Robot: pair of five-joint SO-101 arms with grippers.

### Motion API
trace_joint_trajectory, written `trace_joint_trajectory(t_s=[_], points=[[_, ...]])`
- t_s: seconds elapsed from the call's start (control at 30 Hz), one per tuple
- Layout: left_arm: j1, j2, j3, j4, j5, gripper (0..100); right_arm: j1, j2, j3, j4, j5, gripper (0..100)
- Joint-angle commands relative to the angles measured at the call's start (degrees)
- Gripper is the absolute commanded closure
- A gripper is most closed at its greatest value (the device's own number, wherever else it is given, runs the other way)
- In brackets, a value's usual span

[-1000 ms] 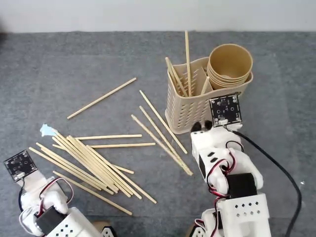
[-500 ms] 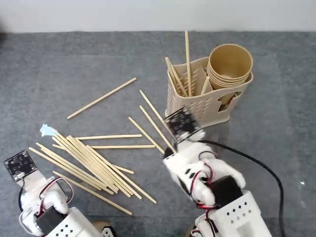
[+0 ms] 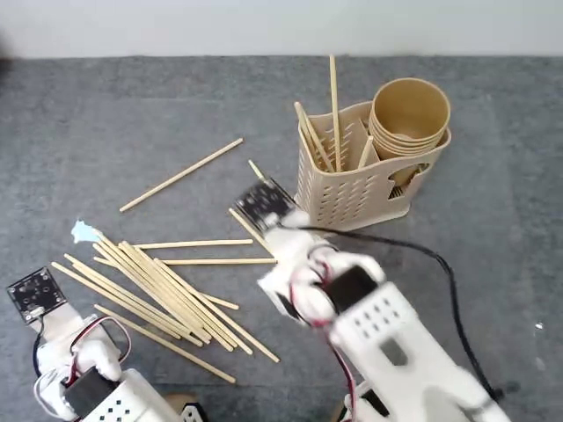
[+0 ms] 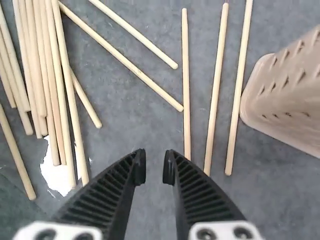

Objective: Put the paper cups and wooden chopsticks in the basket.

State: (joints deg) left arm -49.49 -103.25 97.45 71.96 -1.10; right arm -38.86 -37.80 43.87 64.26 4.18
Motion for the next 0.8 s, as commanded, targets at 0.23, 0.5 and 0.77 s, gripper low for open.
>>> trace_joint_trajectory(t_s=[0.23,0.5,0.77], points=[[0.0,-0.97,-1.01,0.0,0.44,99,0.13,31.43,-23.12,0.13,0.7,81.1],[0.0,-0.97,-1.01,0.0,0.44,99,1.89,49.8,-37.8,0.22,0.79,80.9],[0.0,-0.97,-1.01,0.0,0.44,99,4.79,59.21,-47.03,4.35,0.79,78.9]])
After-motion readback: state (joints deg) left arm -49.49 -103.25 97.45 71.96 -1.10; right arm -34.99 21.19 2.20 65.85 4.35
